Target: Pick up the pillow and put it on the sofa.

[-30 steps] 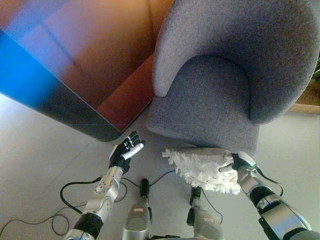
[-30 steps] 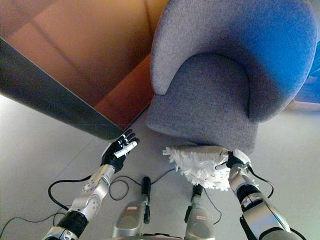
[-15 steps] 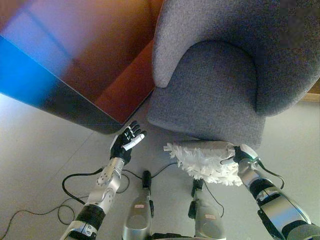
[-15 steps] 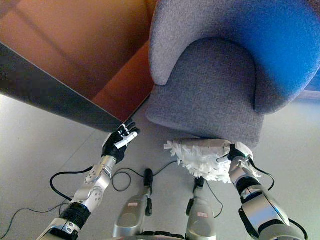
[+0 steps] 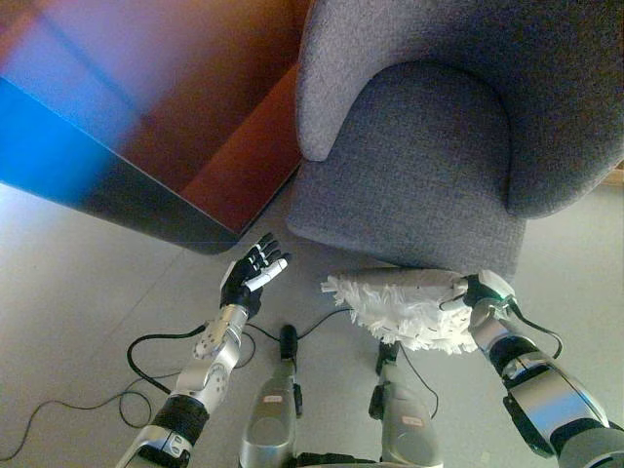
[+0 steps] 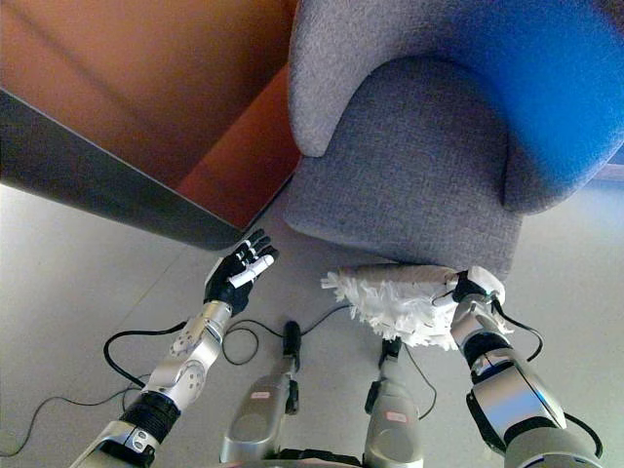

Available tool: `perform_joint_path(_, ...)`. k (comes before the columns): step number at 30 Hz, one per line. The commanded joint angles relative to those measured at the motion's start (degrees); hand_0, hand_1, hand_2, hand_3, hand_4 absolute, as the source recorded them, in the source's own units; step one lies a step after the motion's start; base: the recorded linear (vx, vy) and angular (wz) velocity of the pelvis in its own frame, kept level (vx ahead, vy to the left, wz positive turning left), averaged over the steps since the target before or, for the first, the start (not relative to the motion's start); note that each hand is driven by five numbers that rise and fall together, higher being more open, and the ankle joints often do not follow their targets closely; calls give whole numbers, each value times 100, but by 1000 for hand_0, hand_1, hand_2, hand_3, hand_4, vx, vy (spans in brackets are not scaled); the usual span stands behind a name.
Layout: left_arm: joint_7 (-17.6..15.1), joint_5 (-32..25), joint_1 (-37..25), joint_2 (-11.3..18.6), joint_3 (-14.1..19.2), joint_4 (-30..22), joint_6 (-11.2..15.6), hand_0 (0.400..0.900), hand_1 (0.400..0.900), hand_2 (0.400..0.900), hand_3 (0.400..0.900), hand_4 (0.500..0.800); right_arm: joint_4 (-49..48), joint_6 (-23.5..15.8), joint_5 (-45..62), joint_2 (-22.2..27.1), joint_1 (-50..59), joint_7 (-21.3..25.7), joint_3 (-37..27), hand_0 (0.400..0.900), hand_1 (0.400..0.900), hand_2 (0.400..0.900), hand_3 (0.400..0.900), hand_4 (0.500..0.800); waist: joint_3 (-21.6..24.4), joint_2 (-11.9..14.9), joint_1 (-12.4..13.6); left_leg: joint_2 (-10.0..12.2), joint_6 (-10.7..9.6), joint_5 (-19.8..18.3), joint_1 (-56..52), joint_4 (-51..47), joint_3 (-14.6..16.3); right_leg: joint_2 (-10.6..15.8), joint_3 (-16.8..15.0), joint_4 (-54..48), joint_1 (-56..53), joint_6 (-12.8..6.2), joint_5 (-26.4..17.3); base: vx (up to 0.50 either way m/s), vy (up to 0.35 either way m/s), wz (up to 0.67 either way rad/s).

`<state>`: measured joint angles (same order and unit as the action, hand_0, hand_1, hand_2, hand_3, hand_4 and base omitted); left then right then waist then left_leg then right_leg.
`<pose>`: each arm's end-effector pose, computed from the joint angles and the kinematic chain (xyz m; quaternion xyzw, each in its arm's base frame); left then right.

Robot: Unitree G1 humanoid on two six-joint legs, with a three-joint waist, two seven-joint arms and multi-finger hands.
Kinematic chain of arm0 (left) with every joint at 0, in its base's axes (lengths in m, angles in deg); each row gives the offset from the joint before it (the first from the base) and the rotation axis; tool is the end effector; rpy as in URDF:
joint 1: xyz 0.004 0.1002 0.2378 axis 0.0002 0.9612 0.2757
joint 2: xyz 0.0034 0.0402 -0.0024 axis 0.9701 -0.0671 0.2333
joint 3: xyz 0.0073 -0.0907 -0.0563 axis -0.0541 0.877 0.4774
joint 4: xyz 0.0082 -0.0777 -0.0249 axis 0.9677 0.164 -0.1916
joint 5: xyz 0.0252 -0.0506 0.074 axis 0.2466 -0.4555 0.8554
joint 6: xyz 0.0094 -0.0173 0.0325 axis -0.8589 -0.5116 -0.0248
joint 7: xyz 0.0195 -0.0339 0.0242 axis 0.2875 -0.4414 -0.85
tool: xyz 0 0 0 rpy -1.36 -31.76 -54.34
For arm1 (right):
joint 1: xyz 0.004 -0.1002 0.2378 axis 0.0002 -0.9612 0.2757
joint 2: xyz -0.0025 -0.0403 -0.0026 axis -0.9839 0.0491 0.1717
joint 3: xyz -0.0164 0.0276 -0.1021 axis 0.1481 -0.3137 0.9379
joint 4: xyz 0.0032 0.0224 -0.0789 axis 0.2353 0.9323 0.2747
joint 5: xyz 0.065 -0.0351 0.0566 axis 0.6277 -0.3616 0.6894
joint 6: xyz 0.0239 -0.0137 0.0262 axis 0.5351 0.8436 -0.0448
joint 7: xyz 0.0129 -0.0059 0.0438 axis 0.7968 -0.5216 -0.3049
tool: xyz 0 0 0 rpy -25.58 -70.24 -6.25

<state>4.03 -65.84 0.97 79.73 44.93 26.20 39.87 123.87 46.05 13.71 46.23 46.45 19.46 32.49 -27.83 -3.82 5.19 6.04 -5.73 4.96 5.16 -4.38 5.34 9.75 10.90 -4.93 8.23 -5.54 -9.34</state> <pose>0.2304 0.1797 0.0133 -0.1507 0.0591 -0.0348 0.9862 0.2705 -0.2635 0.0167 -0.4936 0.3392 -0.1170 0.7922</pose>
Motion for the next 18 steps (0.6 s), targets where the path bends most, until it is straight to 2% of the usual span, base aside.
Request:
perform_joint_path(1,-77,-66,-375,172,-180,-623,619,900,900,900,900,800,213,99,-281,498,724,15,415,900,900,900,900,800,-119,174,179,-53,-18,-189,468,562,-480,519,-334,434,290,-569,-11,-35,1,0)
perform_joint_path(18,-299,-58,-653,94,-368,-715,738,900,900,900,900,800,491,67,-359,580,1364,-660,741,900,900,900,900,800,-197,36,162,-111,-16,-90,937,525,-459,528,-265,466,874,-558,-148,-13,1,0)
